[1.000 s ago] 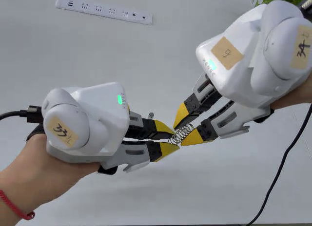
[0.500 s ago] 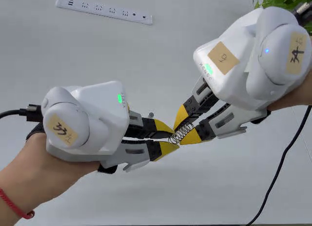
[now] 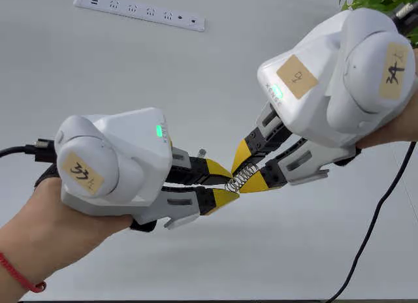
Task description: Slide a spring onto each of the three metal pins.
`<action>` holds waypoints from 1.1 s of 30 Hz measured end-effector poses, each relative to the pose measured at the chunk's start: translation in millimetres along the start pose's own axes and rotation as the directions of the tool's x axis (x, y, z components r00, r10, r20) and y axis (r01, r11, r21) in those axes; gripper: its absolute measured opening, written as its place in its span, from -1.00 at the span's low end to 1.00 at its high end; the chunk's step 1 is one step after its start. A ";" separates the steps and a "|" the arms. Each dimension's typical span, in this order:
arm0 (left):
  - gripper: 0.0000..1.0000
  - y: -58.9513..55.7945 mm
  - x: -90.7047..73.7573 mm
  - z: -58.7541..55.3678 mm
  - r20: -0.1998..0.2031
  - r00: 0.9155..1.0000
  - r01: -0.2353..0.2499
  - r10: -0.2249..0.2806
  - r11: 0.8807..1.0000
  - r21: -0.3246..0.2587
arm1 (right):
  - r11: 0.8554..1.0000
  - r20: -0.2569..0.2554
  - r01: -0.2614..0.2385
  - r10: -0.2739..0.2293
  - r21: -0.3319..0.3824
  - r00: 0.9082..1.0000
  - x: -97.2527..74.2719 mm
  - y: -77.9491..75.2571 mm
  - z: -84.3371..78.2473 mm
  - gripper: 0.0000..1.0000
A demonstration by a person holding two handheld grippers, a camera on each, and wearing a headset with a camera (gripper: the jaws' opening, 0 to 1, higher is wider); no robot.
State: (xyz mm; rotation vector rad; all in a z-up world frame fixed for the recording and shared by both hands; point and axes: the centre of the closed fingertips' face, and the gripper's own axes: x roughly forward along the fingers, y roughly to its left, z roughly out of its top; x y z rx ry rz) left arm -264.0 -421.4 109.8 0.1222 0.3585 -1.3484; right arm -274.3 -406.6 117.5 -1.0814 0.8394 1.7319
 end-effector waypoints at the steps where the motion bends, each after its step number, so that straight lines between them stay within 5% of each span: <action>1: -0.86 -0.1 0.1 -0.1 0.000 1.000 0.000 0.000 1.000 0.000 | 1.000 -0.001 0.000 0.000 0.000 1.000 0.2 0.0 0.0 -0.85; 16: -0.73 4.3 -5.7 -3.1 0.001 1.000 -0.019 0.019 1.000 -0.019 | 1.000 0.004 0.000 0.000 0.008 1.000 1.0 -0.6 3.9 -0.85; 33: -0.43 22.3 -50.1 -29.2 -0.038 0.989 -0.143 0.142 0.989 -0.025 | 0.990 0.015 0.100 -0.102 0.104 0.995 -17.1 -29.7 -4.0 -0.85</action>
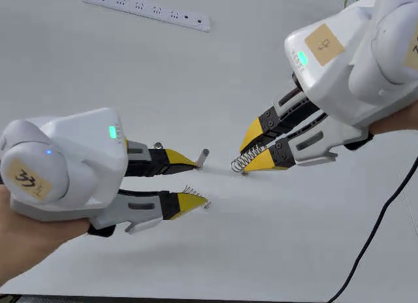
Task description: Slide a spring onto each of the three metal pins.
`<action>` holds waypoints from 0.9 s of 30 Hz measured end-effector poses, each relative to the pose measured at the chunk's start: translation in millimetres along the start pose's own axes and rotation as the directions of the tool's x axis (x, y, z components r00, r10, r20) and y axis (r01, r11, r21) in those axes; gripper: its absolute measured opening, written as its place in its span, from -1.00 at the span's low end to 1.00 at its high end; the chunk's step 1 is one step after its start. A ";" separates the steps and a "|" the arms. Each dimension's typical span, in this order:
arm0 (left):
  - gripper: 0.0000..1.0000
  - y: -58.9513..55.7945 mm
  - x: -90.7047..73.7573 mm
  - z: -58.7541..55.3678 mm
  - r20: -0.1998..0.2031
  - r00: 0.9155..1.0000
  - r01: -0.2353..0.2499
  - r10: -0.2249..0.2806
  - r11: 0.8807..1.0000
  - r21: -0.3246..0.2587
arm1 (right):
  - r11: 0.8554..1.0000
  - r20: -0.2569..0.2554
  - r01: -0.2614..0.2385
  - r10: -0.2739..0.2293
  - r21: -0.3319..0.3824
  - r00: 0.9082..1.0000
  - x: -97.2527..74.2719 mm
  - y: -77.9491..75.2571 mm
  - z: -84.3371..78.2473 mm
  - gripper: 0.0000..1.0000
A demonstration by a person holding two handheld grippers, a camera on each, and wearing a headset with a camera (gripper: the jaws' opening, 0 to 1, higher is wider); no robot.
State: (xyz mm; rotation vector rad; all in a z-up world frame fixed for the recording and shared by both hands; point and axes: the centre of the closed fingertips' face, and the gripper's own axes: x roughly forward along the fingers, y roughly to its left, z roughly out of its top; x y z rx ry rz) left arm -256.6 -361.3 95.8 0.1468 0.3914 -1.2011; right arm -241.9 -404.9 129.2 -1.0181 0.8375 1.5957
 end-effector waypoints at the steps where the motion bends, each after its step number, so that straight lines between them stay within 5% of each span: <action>1: -0.40 2.3 -3.6 -1.4 0.001 1.000 -0.010 0.010 1.000 -0.003 | 1.000 -0.001 0.008 -0.008 0.006 1.000 -0.2 -2.3 0.3 -0.85; 7: -0.21 13.3 -19.2 -10.0 0.007 0.998 -0.058 0.058 0.998 -0.018 | 0.996 -0.025 0.077 -0.076 0.048 0.997 2.2 -25.4 -4.4 -0.85; 13: 0.03 26.1 -32.6 -16.3 0.025 0.994 -0.104 0.105 0.994 -0.036 | 0.992 -0.044 0.096 -0.093 0.084 0.995 10.4 -39.9 -9.1 -0.85; 27: 0.60 50.1 -47.7 -34.4 0.063 0.988 -0.134 0.140 0.987 -0.089 | 0.988 -0.089 0.072 -0.060 0.140 0.994 36.9 -52.6 -16.2 -0.85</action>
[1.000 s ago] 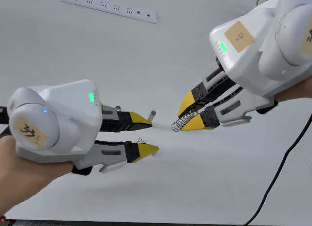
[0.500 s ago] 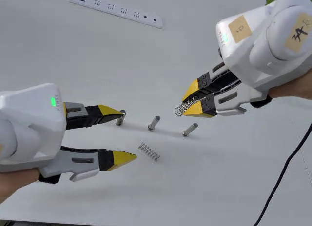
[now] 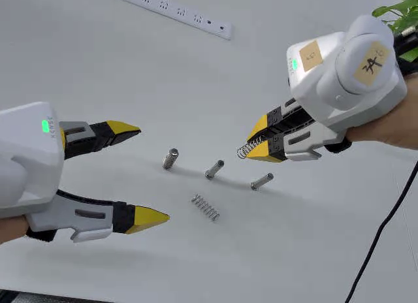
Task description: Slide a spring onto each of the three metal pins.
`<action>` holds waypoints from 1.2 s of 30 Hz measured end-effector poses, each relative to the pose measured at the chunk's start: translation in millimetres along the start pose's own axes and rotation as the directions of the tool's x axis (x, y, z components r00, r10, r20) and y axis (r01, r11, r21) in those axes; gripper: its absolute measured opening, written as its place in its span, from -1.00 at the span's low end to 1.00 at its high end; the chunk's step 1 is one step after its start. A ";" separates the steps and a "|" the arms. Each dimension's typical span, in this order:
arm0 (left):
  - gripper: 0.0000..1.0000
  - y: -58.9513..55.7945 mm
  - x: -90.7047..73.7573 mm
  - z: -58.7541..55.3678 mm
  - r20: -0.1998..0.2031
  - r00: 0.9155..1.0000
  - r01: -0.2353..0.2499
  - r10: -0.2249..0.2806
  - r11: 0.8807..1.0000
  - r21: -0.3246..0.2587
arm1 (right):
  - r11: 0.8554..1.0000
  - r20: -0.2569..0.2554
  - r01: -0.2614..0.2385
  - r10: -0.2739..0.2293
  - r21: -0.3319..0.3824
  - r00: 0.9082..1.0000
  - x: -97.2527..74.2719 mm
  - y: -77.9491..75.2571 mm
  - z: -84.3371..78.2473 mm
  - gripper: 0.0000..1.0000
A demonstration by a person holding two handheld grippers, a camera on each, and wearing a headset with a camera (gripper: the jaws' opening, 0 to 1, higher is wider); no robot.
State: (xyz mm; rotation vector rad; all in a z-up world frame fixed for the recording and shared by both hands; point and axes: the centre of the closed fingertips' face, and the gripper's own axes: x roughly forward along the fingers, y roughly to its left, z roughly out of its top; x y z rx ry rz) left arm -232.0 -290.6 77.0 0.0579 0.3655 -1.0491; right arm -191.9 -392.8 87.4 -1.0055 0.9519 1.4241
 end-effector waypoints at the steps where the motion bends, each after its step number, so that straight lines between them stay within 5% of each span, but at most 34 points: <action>1: 0.64 1.0 -0.2 -0.9 0.001 1.000 0.000 0.000 1.000 -0.002 | 1.000 -0.001 -0.002 0.002 0.001 1.000 1.6 -0.5 -0.2 -0.85; 19: 0.89 3.6 -2.3 -18.3 -0.011 0.999 0.042 -0.042 0.999 -0.022 | 0.999 -0.045 -0.017 0.019 0.037 0.999 36.8 -10.8 -9.4 -0.85; 36: 0.93 3.6 -0.8 -22.1 -0.008 0.999 0.054 -0.054 0.998 -0.027 | 0.998 -0.071 -0.033 0.037 0.049 0.997 46.1 -11.8 -10.0 -0.85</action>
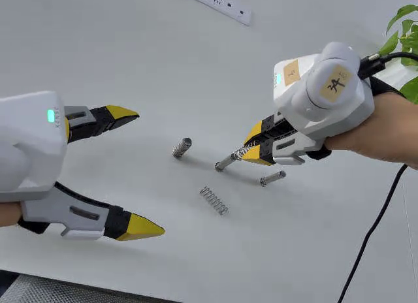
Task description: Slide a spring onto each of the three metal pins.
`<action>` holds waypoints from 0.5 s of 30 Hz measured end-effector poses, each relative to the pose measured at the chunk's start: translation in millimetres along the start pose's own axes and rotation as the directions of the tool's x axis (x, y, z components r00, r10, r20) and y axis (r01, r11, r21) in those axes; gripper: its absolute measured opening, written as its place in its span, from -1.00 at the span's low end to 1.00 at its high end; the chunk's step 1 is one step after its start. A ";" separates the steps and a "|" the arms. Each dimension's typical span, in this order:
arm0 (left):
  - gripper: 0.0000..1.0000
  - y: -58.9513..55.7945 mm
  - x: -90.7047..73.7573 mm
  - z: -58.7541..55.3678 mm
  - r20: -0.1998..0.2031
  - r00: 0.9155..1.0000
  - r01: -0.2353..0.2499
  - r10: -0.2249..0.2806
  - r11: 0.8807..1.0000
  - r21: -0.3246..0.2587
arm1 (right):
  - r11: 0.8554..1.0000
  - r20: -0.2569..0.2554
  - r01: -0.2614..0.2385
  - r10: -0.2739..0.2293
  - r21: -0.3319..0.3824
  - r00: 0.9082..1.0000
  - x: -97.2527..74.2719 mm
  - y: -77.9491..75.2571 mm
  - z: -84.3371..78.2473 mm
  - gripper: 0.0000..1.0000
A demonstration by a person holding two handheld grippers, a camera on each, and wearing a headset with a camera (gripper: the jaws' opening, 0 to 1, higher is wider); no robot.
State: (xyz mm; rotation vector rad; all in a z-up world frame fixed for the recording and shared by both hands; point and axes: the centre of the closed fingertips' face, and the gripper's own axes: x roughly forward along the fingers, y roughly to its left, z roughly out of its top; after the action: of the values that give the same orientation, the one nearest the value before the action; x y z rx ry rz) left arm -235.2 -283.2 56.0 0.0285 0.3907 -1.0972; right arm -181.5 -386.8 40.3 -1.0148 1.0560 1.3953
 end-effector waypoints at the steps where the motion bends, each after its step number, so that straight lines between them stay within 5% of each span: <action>1: 0.93 -0.1 0.2 -0.6 -0.001 1.000 0.000 0.000 1.000 0.000 | 1.000 0.001 0.000 0.000 0.000 1.000 0.1 0.2 0.9 -0.85; 15: 0.92 -2.9 3.6 -2.0 0.001 1.000 0.012 -0.012 1.000 -0.006 | 1.000 -0.004 -0.013 0.013 -0.003 1.000 3.7 2.2 2.1 -0.85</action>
State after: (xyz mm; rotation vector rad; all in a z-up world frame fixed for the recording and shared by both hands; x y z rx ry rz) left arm -236.9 -287.2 53.5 0.0199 0.3935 -1.1075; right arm -184.1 -383.9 37.4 -1.0150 1.0651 1.4063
